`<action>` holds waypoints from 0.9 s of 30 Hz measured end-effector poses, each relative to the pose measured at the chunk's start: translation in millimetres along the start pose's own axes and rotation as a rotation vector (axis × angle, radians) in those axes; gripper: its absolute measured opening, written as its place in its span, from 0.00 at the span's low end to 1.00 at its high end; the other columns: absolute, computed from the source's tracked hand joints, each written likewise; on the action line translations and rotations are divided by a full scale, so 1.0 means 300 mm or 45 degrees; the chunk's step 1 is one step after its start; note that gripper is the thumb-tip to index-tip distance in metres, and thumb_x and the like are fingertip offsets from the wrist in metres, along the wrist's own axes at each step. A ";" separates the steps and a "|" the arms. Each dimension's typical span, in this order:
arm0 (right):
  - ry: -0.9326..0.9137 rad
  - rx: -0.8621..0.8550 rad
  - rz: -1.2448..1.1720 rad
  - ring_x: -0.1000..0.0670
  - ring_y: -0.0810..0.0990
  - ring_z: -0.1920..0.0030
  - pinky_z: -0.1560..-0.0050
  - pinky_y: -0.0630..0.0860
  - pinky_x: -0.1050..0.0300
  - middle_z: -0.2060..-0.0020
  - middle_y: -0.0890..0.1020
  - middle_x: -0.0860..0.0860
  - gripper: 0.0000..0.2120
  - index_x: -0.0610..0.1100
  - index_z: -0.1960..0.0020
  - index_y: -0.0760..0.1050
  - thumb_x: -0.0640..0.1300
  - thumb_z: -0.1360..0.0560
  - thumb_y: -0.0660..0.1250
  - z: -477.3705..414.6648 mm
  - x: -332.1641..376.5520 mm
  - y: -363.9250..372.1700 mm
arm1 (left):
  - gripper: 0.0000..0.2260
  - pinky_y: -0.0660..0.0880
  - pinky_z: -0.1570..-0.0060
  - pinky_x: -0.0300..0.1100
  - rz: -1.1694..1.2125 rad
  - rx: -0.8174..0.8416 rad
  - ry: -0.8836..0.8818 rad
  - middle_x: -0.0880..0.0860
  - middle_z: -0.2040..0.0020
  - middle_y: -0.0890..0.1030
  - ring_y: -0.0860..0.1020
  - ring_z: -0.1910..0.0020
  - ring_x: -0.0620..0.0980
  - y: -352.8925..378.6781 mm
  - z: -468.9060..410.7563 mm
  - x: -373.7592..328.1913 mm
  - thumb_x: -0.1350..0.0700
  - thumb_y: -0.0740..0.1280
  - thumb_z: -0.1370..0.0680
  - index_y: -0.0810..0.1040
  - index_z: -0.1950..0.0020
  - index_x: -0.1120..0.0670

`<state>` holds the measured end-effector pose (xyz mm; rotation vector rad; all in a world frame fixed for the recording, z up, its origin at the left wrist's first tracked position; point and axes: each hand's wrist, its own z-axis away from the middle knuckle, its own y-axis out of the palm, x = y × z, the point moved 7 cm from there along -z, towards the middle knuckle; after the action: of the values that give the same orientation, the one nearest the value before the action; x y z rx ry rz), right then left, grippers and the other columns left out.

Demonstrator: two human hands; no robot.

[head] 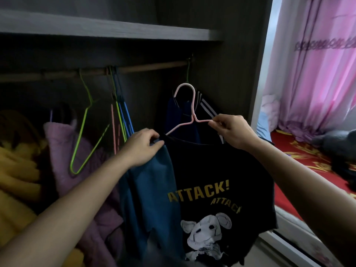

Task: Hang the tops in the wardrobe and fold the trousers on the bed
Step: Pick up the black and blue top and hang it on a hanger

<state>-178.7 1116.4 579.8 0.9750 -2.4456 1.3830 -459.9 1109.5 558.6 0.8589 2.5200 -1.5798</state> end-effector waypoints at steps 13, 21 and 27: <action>-0.046 0.165 0.206 0.51 0.78 0.57 0.62 0.73 0.54 0.62 0.78 0.60 0.10 0.59 0.52 0.78 0.62 0.21 0.61 -0.368 -0.063 0.055 | 0.40 0.50 0.28 0.64 -0.893 0.456 -0.189 0.52 0.27 0.69 0.53 0.22 0.53 -0.013 -0.330 0.221 0.27 0.37 0.26 0.75 0.31 0.46; -0.140 0.280 0.151 0.51 0.79 0.55 0.51 0.79 0.48 0.61 0.79 0.58 0.07 0.60 0.55 0.76 0.61 0.21 0.63 -0.422 -0.055 0.023 | 0.17 0.60 0.32 0.56 -1.495 0.774 -0.333 0.51 0.39 0.80 0.75 0.36 0.52 -0.022 -0.426 0.220 0.49 0.63 0.23 0.76 0.36 0.48; -0.093 0.245 0.132 0.51 0.79 0.53 0.49 0.79 0.45 0.59 0.81 0.57 0.11 0.58 0.49 0.79 0.62 0.21 0.62 -0.407 -0.042 -0.029 | 0.17 0.57 0.29 0.54 -1.725 0.860 -0.473 0.51 0.29 0.74 0.69 0.29 0.54 -0.015 -0.404 0.276 0.58 0.60 0.18 0.72 0.29 0.52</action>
<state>-183.8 1218.5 648.3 0.9653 -2.4836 1.6716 -502.2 1245.6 593.6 -1.4170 2.2070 -2.5152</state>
